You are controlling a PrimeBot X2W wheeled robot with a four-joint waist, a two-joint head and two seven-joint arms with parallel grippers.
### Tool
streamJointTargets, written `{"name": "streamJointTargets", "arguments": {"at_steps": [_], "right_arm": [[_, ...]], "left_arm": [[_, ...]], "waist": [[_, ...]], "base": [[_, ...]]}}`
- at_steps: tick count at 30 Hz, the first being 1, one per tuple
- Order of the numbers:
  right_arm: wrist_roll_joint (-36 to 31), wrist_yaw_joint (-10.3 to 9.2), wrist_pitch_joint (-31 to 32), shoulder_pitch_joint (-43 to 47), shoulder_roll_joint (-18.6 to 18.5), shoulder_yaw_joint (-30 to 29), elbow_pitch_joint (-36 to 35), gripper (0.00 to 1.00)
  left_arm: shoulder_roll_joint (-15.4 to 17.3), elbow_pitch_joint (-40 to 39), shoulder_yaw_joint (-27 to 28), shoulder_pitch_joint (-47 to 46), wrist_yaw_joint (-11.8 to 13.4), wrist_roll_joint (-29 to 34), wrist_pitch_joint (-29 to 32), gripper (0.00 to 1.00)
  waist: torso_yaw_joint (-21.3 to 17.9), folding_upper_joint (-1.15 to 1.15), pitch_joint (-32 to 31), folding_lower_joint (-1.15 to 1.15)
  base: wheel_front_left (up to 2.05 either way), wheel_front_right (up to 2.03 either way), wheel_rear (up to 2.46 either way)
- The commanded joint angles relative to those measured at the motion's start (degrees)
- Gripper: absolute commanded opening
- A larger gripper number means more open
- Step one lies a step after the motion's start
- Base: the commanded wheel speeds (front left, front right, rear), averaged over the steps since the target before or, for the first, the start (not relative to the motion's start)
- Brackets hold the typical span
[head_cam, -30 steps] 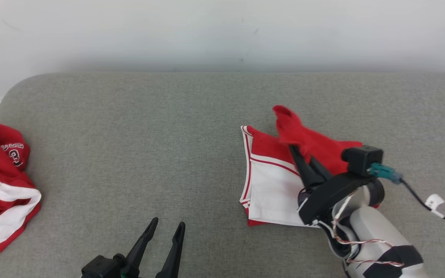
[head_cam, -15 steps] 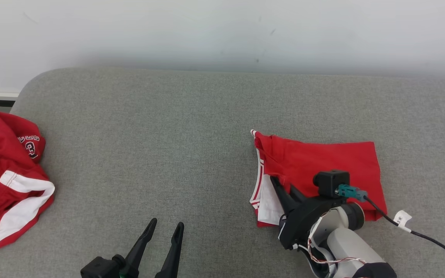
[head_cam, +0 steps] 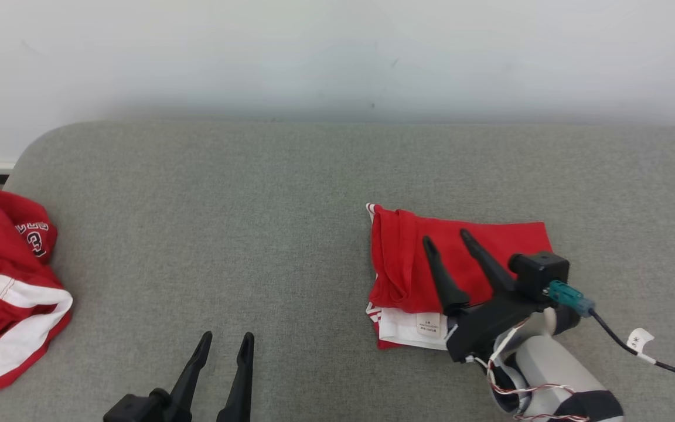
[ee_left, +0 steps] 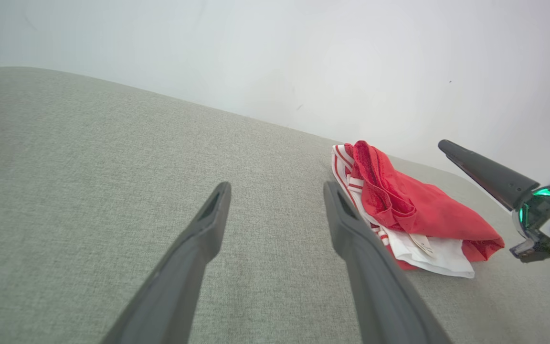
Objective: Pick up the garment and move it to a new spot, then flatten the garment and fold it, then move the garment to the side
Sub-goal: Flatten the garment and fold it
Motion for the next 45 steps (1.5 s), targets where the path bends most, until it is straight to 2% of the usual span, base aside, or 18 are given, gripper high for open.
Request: {"name": "streamJointTargets", "arguments": {"at_steps": [1, 5, 11, 15, 16, 20, 25, 35, 45], "right_arm": [[-1.0, -0.04, -0.8, 0.8, -0.8, -0.6, -0.5, 1.00], [-5.1, -0.05, -1.6, 3.2, -3.8, -4.0, -2.3, 1.00], [-11.1, -0.05, -1.7, 11.3, -5.9, -11.8, -8.0, 1.00], [-13.3, -0.04, -1.7, 16.7, -6.4, -15.0, -12.1, 1.00], [-13.9, -0.05, -1.7, 19.1, -6.7, -16.0, -14.2, 1.00], [-14.8, -0.05, -1.7, 22.9, -6.7, -17.0, -17.4, 1.00], [-15.8, -0.05, -1.7, 27.4, -6.3, -17.9, -20.6, 1.00], [-15.6, -0.05, -1.7, 33.8, -4.6, -18.9, -23.3, 1.00], [-15.0, -0.05, -1.7, 35.7, -4.0, -17.5, -23.5, 1.00]], "left_arm": [[-0.2, -0.1, 0.9, 1.5, 0.0, 0.7, -0.3, 1.00], [-0.9, -0.4, 3.3, 3.0, -0.8, 2.1, -0.3, 1.00], [-1.6, -1.1, 7.4, 5.7, -3.0, 6.2, -0.3, 1.00], [-2.4, -2.0, 10.0, 7.4, -5.5, 8.9, -0.3, 1.00], [-2.9, -2.7, 11.3, 8.3, -6.9, 10.9, -0.3, 1.00], [-4.2, -3.0, 13.9, 10.4, -9.6, 14.1, -0.3, 1.00], [-6.0, -3.2, 17.2, 12.8, -11.8, 17.2, -0.3, 1.00], [-8.0, -3.4, 22.0, 17.1, -12.1, 21.4, -0.3, 1.00], [-8.5, -2.7, 24.4, 18.6, -12.4, 21.5, -0.3, 1.00]], "waist": [[-1.2, 0.00, -1.4, 0.00], [-2.6, 0.00, -3.3, 0.00], [-4.1, 0.00, -6.0, 0.00], [-5.2, 0.00, -6.9, 0.00], [-5.7, 0.00, -7.3, 0.00], [-6.7, 0.00, -8.0, 0.00], [-7.2, 0.00, -9.5, 0.00], [-7.2, 0.00, -12.3, 0.00], [-7.3, 0.00, -12.6, 0.00]], "base": [[0.00, 0.00, 0.00], [0.00, 0.00, 0.00], [0.00, 0.00, 0.00], [0.00, 0.00, 0.00], [0.00, 0.00, 0.00], [0.00, 0.00, 0.00], [0.00, 0.00, 0.00], [0.00, 0.00, 0.00], [0.00, 0.00, 0.00]]}}
